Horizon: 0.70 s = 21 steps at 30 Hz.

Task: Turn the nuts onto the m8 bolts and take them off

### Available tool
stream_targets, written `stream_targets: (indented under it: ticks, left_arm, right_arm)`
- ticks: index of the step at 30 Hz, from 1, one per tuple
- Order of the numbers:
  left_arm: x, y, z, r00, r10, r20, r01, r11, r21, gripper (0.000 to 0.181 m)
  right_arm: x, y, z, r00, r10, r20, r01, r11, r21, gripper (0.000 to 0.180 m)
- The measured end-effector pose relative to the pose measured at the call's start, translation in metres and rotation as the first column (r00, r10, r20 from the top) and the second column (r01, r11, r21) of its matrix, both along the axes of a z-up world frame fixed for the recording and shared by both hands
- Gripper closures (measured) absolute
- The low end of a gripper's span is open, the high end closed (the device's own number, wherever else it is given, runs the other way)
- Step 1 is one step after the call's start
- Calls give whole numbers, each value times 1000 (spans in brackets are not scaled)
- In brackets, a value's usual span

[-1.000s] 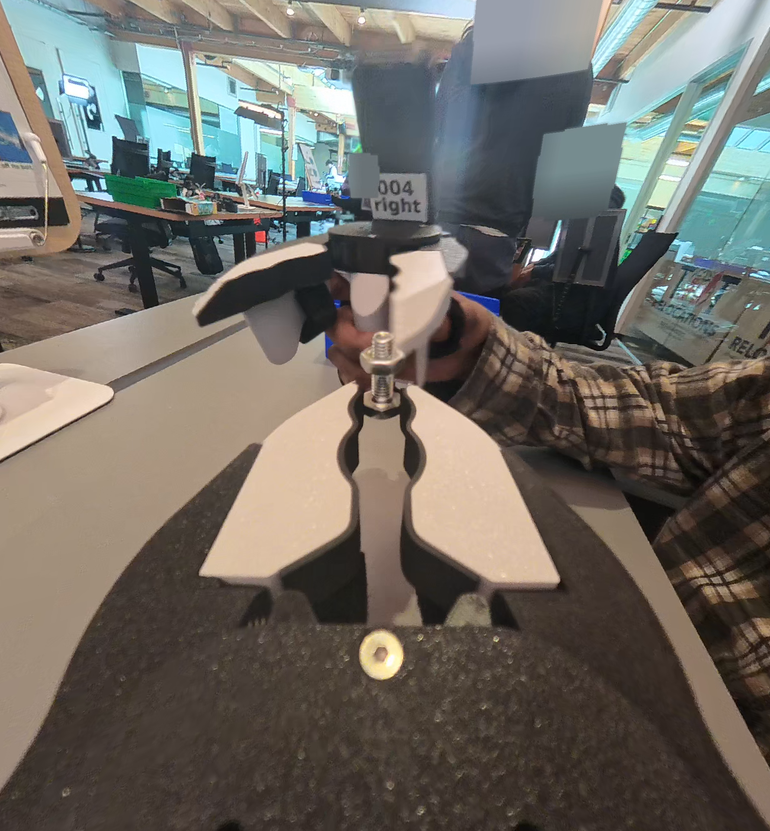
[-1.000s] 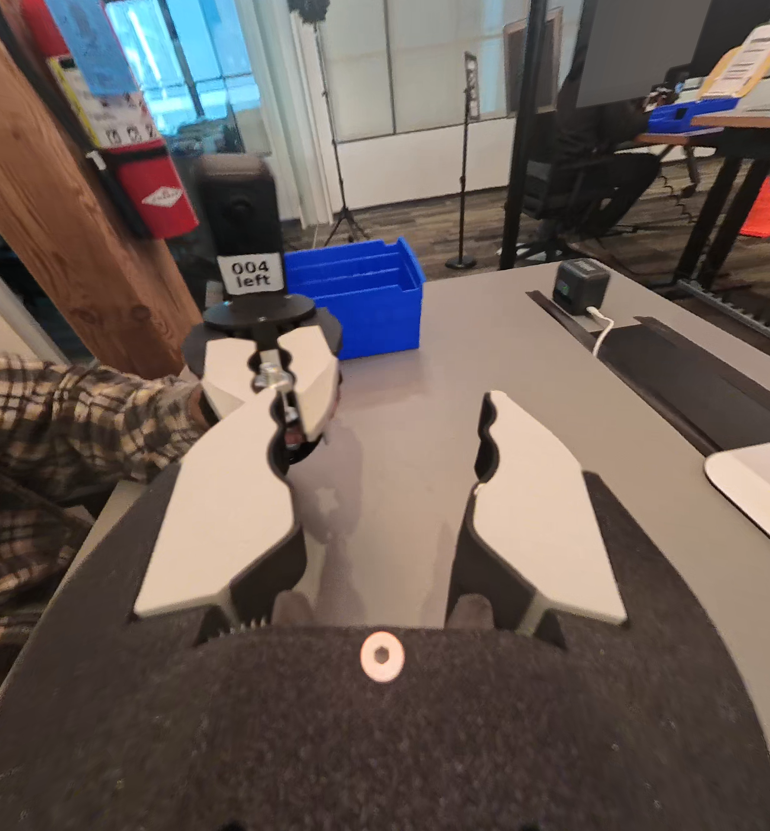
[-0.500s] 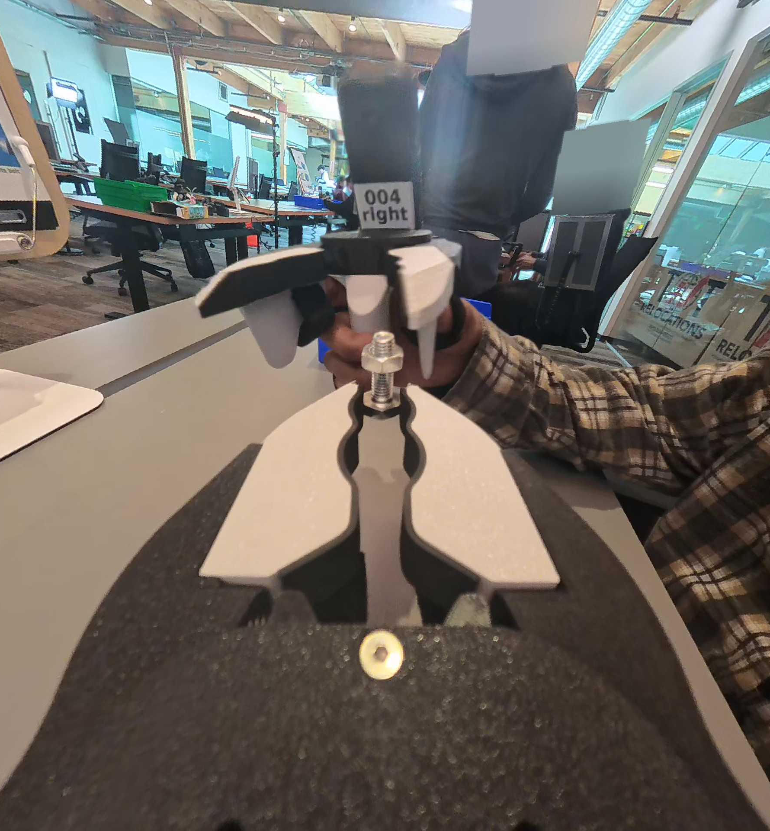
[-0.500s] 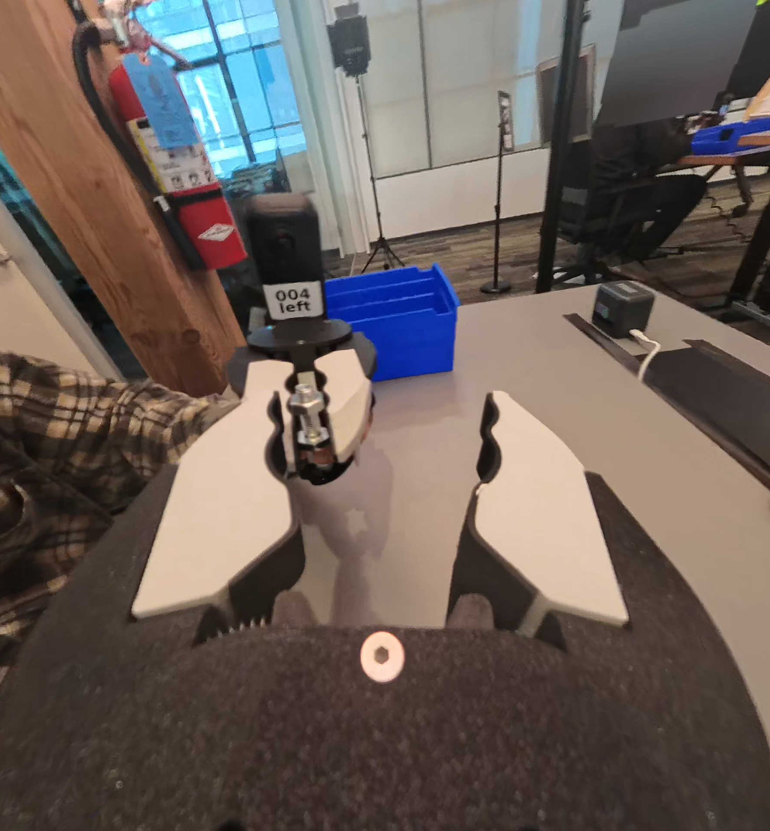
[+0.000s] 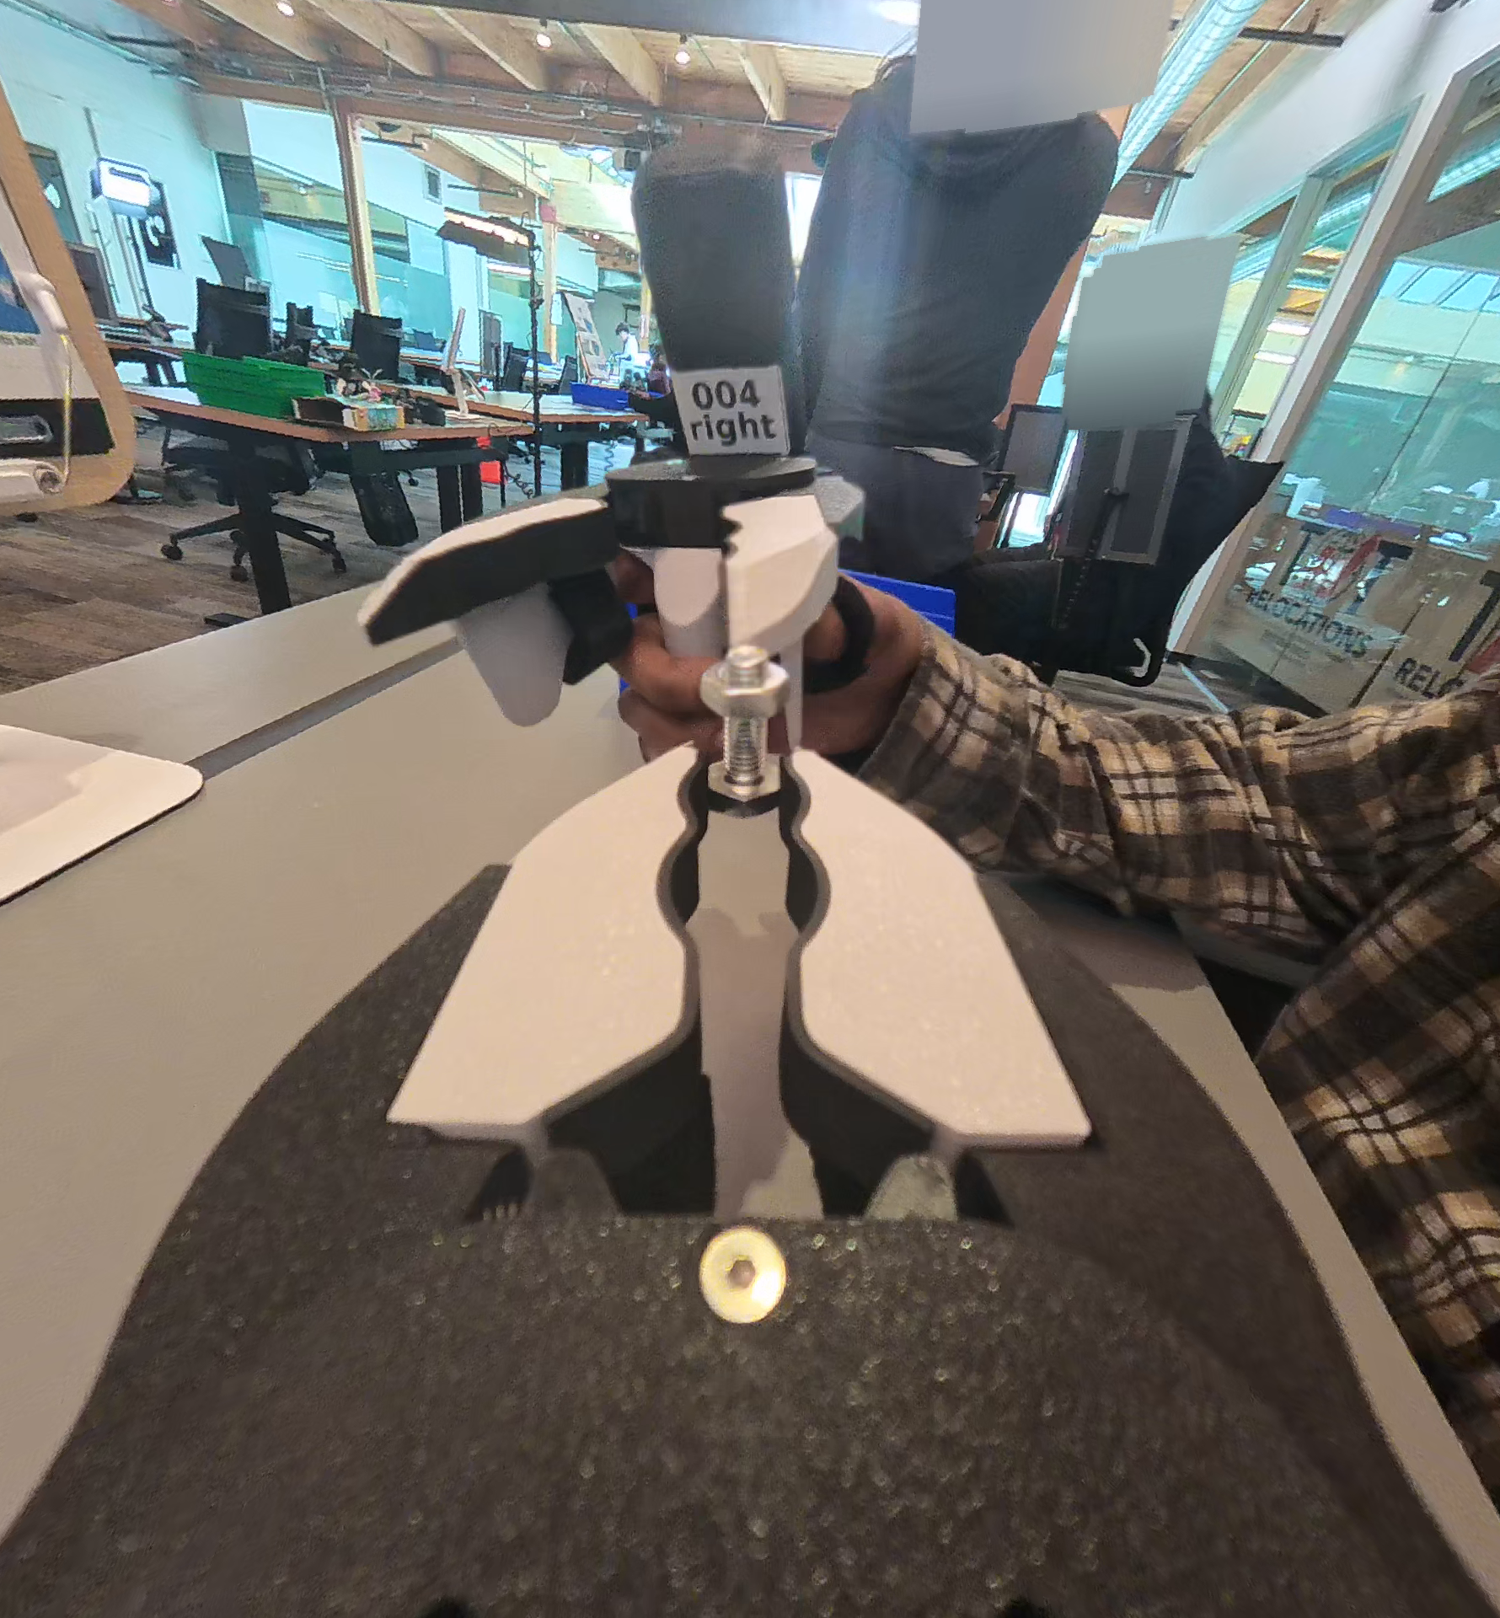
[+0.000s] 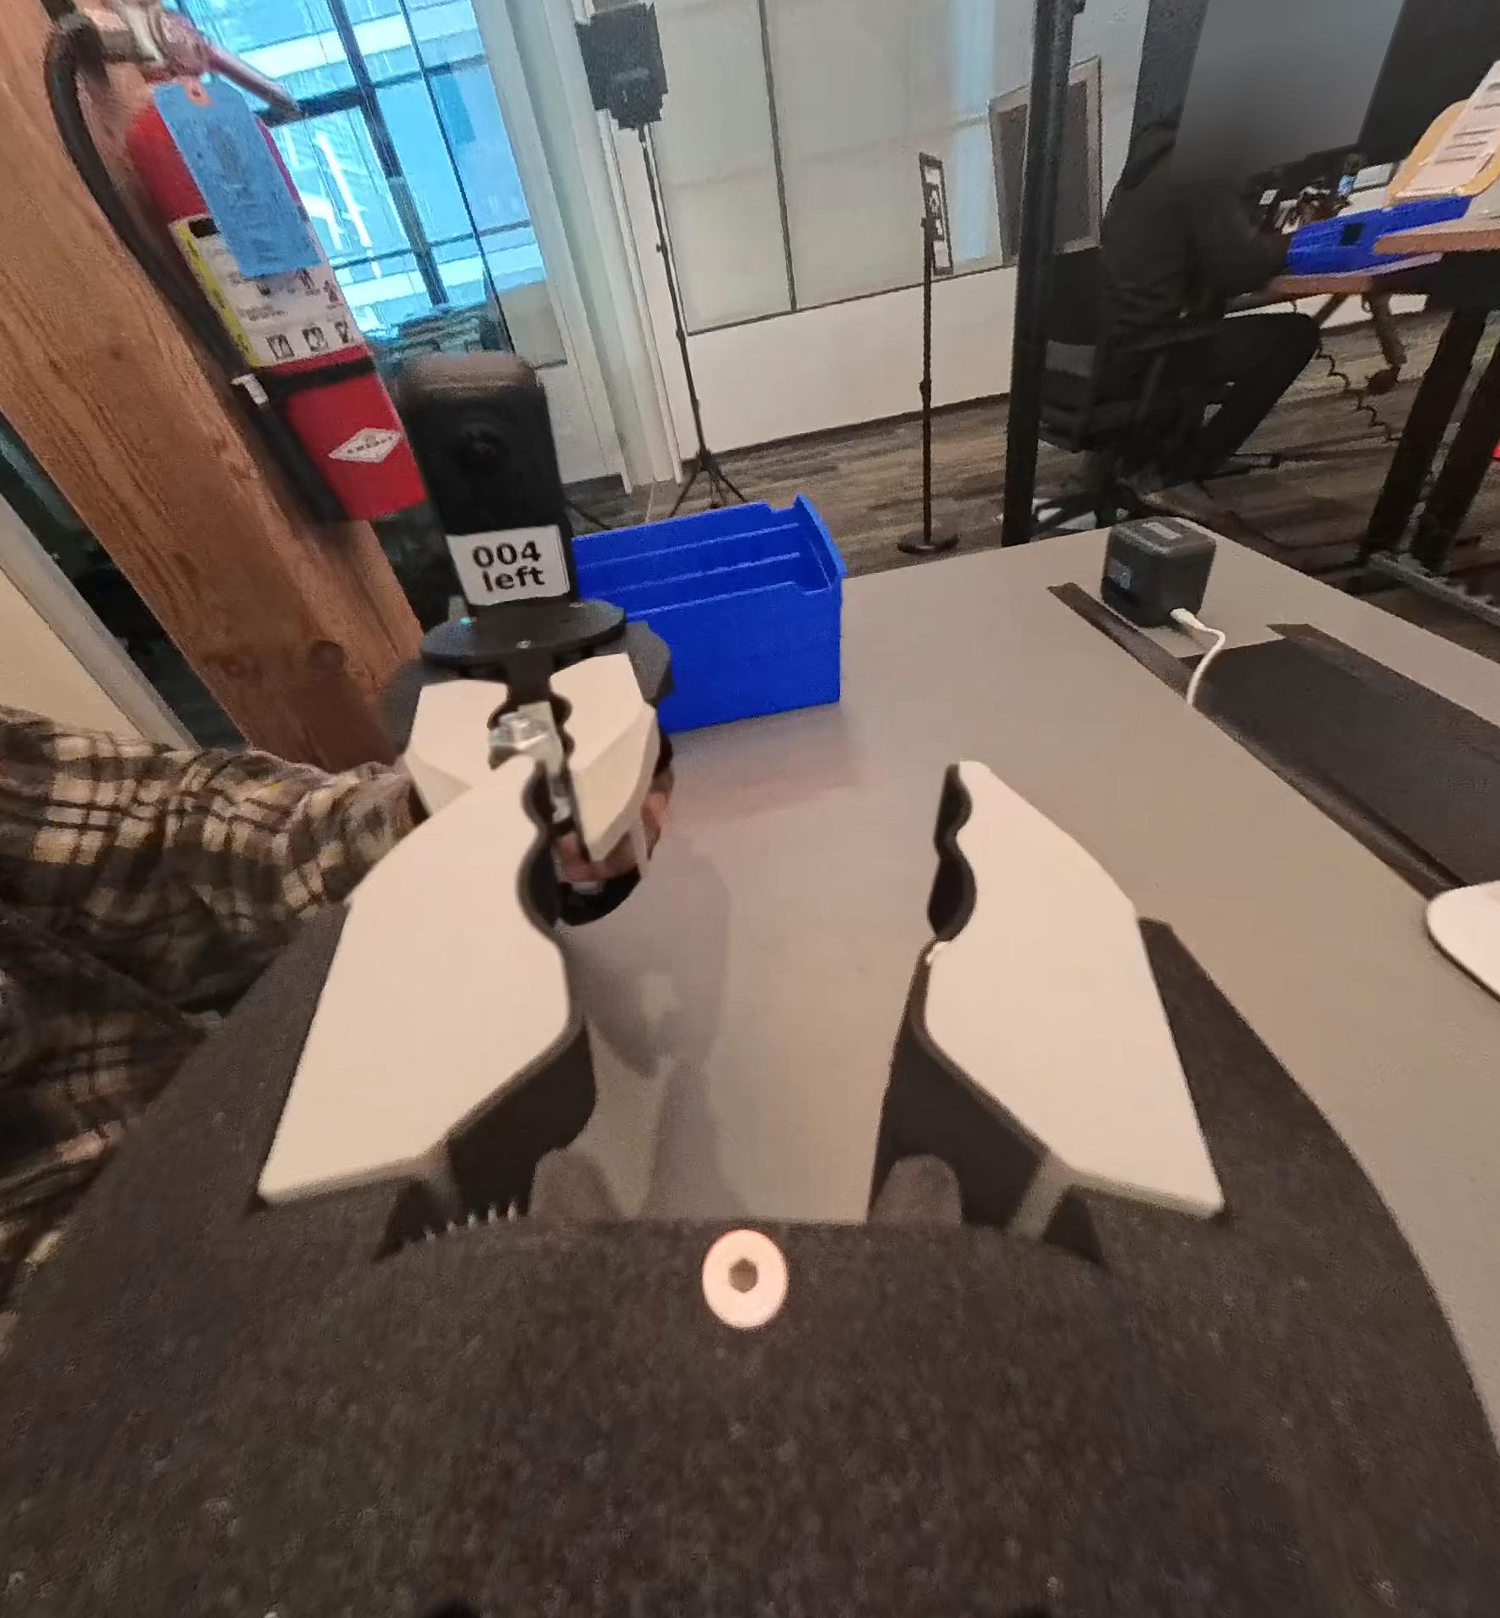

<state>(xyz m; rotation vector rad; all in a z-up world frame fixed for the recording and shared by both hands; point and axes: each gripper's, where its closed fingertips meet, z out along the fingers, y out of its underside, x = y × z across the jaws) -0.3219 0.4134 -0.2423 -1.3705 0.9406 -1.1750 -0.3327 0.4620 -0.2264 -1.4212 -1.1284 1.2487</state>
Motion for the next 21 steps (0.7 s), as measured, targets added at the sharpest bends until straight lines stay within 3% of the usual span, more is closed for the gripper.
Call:
stream_targets:
  ticks: [4,9,21]
  left_arm:
    - [2,0,-3,1000,-3,-7,3,1000,-4,166]
    - [1,0,-1,1000,0,-4,0,1000,3,166]
    - [2,-2,-2,1000,-2,-15,2,1000,12,166]
  right_arm:
    - [-11,-18,7,998,66,-17,-66,998,22,96]
    - [-1,-2,0,1000,7,5,-7,1000,10,98]
    - [-3,-13,9,998,51,-22,-51,998,28,96]
